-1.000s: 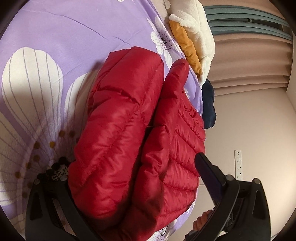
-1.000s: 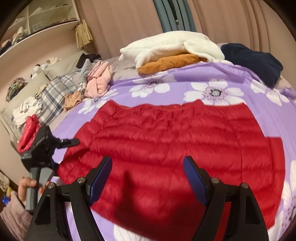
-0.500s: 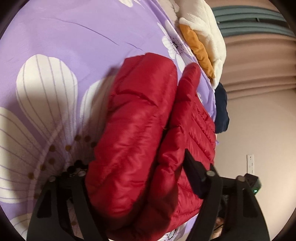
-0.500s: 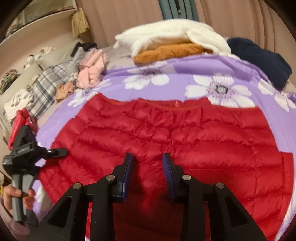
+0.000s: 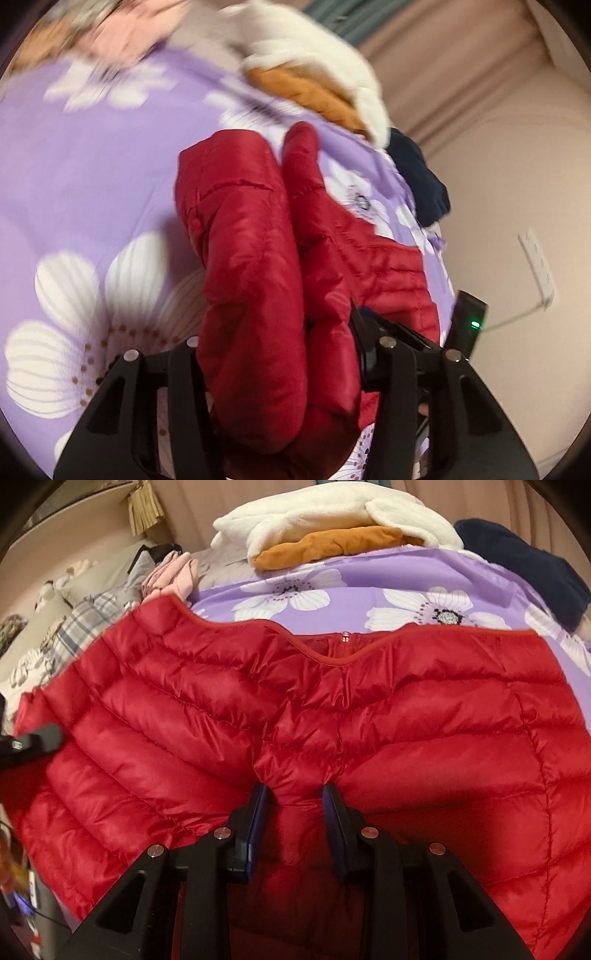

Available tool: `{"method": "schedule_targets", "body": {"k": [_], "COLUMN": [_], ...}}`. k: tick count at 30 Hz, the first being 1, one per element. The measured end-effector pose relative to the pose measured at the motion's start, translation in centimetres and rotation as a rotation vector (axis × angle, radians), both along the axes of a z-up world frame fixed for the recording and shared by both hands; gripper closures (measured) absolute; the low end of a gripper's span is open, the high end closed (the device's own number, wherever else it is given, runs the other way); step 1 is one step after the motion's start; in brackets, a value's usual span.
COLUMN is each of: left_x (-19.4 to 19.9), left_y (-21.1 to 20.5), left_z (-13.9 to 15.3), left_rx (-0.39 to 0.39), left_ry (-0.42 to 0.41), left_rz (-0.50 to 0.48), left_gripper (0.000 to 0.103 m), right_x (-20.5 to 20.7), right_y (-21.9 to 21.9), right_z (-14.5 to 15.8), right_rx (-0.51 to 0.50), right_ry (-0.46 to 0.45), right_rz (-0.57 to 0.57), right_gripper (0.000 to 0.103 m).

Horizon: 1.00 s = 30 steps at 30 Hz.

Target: Fold large clothes

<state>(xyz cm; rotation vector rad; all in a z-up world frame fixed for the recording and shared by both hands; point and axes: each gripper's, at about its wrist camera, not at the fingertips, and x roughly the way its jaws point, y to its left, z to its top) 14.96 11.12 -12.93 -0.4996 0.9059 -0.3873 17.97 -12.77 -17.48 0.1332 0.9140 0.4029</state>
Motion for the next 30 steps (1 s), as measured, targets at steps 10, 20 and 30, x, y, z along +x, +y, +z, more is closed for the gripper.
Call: {"method": "schedule_targets", "body": {"k": [10, 20, 30], "left_x": [-0.8, -0.3, 0.2], "left_y": [-6.1, -9.8, -11.5], "left_z": [3.7, 4.3, 4.3], "left_rx": [0.123, 0.158, 0.219], "left_ry": [-0.118, -0.122, -0.107], "left_rz": [-0.127, -0.153, -0.148], "left_gripper": [0.054, 0.049, 0.048], "right_x": [-0.5, -0.6, -4.6], "right_y": [-0.3, -0.9, -3.0], "right_z": [-0.3, -0.4, 4.0], "right_rx": [0.042, 0.105, 0.053], "right_ry": [-0.015, -0.021, -0.156], "right_rz": [-0.009, -0.023, -0.018], "right_gripper": [0.071, 0.071, 0.063]}}
